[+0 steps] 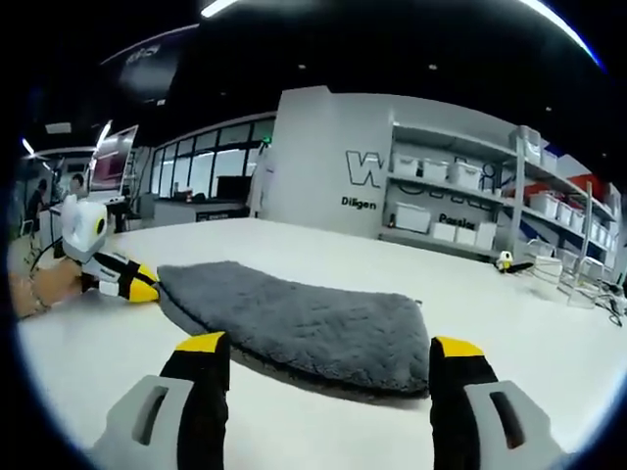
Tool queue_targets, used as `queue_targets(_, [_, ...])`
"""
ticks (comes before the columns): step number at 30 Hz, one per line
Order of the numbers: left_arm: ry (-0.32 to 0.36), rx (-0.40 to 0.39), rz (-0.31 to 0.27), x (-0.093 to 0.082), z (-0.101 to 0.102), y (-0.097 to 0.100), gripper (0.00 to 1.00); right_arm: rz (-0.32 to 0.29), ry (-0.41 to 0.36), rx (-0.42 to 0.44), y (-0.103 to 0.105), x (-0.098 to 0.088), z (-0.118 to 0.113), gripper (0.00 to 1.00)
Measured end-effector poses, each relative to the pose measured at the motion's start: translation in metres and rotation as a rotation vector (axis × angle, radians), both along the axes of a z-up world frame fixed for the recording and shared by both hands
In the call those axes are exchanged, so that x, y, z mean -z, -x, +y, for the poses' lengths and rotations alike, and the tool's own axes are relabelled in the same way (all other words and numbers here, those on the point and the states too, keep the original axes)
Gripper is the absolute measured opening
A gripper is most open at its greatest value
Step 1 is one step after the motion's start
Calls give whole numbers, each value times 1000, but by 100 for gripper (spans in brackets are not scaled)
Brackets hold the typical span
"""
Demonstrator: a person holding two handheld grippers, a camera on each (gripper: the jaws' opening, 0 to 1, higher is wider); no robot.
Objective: Open the folded towel by lifting each exposed corner and separating the folded layers until the towel lies flat within the target outline without major curled edges
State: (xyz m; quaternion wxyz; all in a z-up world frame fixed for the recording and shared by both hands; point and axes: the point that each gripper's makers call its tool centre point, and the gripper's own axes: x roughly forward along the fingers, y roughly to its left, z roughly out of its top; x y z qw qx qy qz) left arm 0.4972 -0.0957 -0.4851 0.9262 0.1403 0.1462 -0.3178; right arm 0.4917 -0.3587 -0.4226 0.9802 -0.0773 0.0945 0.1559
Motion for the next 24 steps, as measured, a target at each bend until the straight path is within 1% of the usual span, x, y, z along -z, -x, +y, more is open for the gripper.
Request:
queue_targets(4, [-27, 6, -11, 0, 0, 1, 7, -1, -8, -2, 1, 0, 0, 85])
queue_targets(10, [-19, -9, 16, -2, 12, -2, 6, 12, -11, -3, 0, 3, 0, 85])
queue_targets(12, [-30, -21, 13, -2, 22, -3, 6, 19, -11, -4, -1, 4, 0, 85])
queue_targets(14, [-45, -61, 5, -1, 38, -6, 6, 22, -9, -5, -1, 5, 0, 85])
queue_targets(16, [-49, -72, 3, 1, 46, -7, 6, 24, -9, -4, 0, 6, 0, 85])
queue_targets(17, [-49, -76, 3, 2, 53, -7, 6, 26, -10, -4, -1, 6, 0, 85])
queue_targets(19, [-28, -90, 12, 1, 63, -7, 6, 31, -10, 0, -2, 8, -1, 85])
queue_targets(21, [-22, -102, 14, 0, 76, -8, 6, 35, -8, 3, -3, 9, -2, 85])
queue_targets(23, [-43, -122, 2, 1, 75, 2, 6, 39, -5, 4, -2, 11, -2, 85])
queue_targets(24, [-56, -133, -5, 1, 83, 4, 6, 40, -3, 4, -2, 11, -2, 85])
